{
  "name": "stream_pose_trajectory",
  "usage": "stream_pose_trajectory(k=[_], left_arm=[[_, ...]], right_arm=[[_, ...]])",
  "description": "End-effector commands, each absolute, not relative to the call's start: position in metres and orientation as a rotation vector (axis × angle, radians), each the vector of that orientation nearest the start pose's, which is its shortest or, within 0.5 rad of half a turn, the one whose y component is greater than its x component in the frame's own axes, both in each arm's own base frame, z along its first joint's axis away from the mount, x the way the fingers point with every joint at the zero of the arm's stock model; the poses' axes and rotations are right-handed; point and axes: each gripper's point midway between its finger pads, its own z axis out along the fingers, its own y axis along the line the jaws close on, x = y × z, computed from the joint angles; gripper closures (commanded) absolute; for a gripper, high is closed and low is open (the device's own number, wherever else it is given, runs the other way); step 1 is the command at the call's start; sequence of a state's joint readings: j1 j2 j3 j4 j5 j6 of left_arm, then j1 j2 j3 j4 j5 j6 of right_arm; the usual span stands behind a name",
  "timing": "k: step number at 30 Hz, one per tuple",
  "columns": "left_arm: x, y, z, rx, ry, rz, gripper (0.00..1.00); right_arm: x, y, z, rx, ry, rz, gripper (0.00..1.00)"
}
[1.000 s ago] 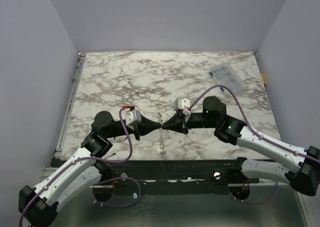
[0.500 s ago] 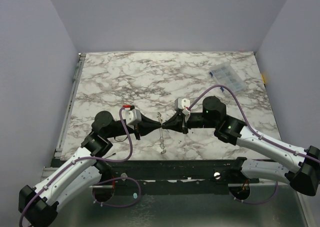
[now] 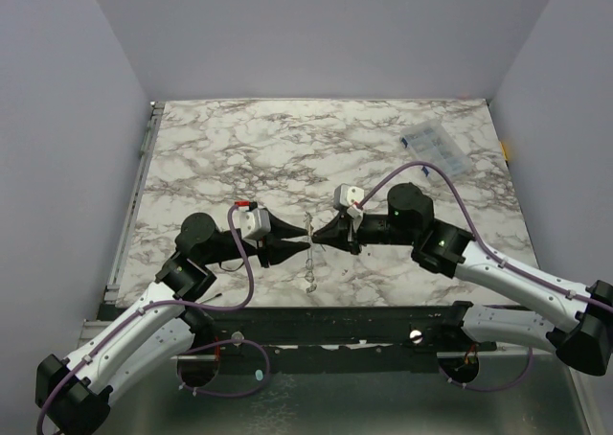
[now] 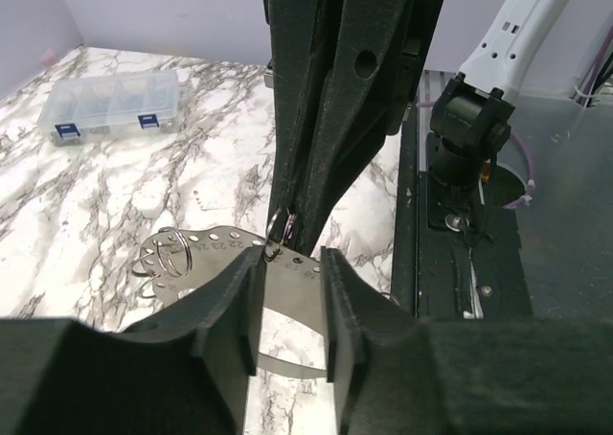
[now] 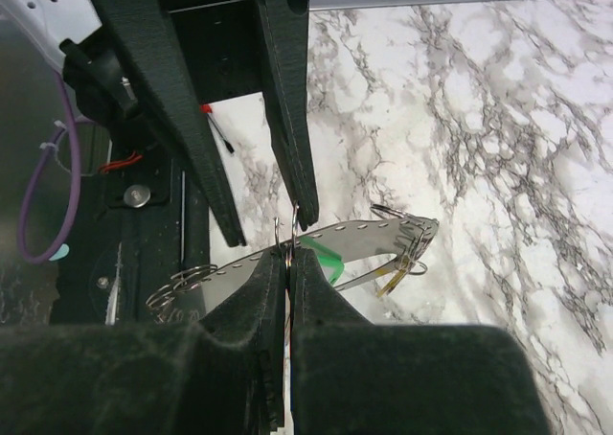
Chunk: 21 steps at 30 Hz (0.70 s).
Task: Put the keys on the keyring
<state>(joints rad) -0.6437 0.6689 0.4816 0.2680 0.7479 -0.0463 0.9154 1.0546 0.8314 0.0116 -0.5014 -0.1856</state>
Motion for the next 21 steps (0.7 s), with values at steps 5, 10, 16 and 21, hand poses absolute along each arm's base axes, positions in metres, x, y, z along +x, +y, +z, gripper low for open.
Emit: stream_pose_trajectory(k=[5,10,16,21], left_arm=[[0.138,-0.258,0.269,1.05,1.199,-1.097,0.52],[0.137,-0.259,0.267,1.059,1.203,-1.102,0.54],[0.132,-0.266,0.258,1.095,1.222,-1.141,0.57],[0.123,-0.275,0.249,1.131,1.242,-1.186,0.57]], right_arm=[[0.172,0.313,0.268,-1.217,1.48,0.827,0.99],[0.169,0.301,0.26,-1.214,1.574,0.803,0.99],[0.161,0.29,0.24,-1.272,1.727,0.779,0.99],[0.148,0.285,0.238,-1.335,1.789,0.808,0.99]])
